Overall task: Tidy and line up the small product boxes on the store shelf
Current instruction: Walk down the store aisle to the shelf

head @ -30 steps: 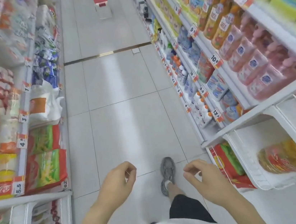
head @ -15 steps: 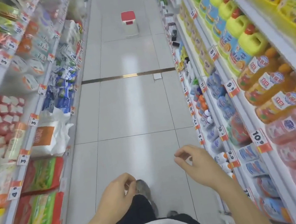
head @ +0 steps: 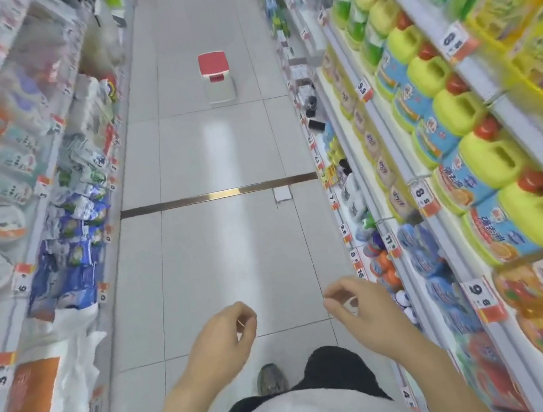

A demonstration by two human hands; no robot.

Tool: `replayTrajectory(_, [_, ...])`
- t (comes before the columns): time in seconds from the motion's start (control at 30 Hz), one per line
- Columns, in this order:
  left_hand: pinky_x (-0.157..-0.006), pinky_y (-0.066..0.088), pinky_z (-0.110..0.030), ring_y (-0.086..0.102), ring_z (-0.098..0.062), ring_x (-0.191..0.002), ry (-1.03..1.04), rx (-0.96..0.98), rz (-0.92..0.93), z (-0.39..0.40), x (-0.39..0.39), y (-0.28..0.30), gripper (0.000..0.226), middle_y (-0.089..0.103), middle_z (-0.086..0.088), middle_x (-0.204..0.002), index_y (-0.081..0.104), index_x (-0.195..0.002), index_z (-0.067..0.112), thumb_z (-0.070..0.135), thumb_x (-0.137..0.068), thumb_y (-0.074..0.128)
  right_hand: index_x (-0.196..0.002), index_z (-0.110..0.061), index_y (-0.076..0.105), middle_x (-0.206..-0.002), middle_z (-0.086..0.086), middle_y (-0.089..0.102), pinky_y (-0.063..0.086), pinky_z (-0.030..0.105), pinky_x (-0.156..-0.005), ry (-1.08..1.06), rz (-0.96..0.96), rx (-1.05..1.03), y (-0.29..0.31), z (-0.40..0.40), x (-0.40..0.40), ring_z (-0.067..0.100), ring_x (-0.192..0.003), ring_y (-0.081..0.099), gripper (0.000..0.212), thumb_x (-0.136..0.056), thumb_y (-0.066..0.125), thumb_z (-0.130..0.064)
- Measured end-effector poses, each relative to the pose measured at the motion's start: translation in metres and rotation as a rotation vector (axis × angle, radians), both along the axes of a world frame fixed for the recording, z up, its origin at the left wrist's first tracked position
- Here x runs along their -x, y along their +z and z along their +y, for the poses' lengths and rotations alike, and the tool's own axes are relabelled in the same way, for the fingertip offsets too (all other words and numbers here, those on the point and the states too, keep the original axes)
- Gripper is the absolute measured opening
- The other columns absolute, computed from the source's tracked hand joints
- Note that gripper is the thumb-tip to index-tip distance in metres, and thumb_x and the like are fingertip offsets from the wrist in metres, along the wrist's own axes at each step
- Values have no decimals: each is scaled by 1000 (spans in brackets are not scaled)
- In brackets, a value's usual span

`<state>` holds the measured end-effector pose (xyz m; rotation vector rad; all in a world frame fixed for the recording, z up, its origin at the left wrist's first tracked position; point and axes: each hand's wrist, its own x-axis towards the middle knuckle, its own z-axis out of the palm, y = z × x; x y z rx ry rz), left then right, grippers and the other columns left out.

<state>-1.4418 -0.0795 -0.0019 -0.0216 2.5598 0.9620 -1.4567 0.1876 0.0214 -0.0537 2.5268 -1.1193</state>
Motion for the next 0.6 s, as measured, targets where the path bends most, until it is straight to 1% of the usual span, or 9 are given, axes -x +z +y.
replayTrajectory(0.07, [-68,48,-19,60,4,-81,-7,4,1,1,65,2,13,64,19,-81,58,-85,35,31,-94,50,-97,-32,67,-96,-18,67,43,7,-80,-51,-25,8,-4,7,41,-2,-94,63,7,-94,62,-31])
replayTrajectory(0.17, [-66,44,-14,60,4,-80,-27,13,-4,10,166,-7,11,64,18,-79,60,-87,32,27,-94,53,-95,-33,68,-94,-17,68,44,10,-81,-116,-61,30,-20,16,114,-1,-92,63,7,-92,64,-27])
replayTrajectory(0.27, [-64,43,-13,60,4,-78,-59,30,-7,29,264,-21,11,64,18,-79,60,-87,31,27,-94,53,-99,-31,68,-95,-18,68,45,11,-81,-143,-75,44,-41,27,204,-3,-93,62,8,-92,63,-29])
replayTrajectory(0.3, [-64,44,-13,60,5,-78,-59,32,-13,35,299,-26,12,64,19,-80,60,-87,31,28,-94,52,-99,-30,68,-95,-18,68,45,10,-81,-140,-70,49,-49,32,243,-4,-93,62,8,-93,63,-28])
replayTrajectory(0.37, [-67,48,-17,60,5,-80,-64,42,-28,41,343,-24,13,64,19,-81,59,-86,33,29,-95,50,-97,-28,69,-95,-17,67,42,5,-78,-109,-62,45,-49,37,299,-7,-94,59,7,-93,63,-26])
replayTrajectory(0.43, [-68,50,-19,60,3,-80,-43,56,-48,42,399,-23,14,64,20,-81,58,-85,36,30,-94,50,-99,-28,68,-96,-18,66,41,3,-76,-81,-76,49,-46,43,372,-10,-95,57,8,-95,61,-29])
replayTrajectory(0.5, [-68,49,-17,61,2,-81,12,71,-47,40,449,-17,14,64,20,-81,57,-83,37,30,-94,50,-99,-31,66,-97,-18,66,41,4,-76,-45,-80,54,-37,45,442,-9,-94,58,8,-95,60,-32])
replayTrajectory(0.6, [-69,49,-18,61,2,-81,82,61,-42,36,524,-10,14,65,20,-81,58,-83,36,30,-94,51,-94,-34,64,-94,-18,66,42,8,-76,-3,-69,65,-26,40,546,-6,-91,60,4,-94,62,-30])
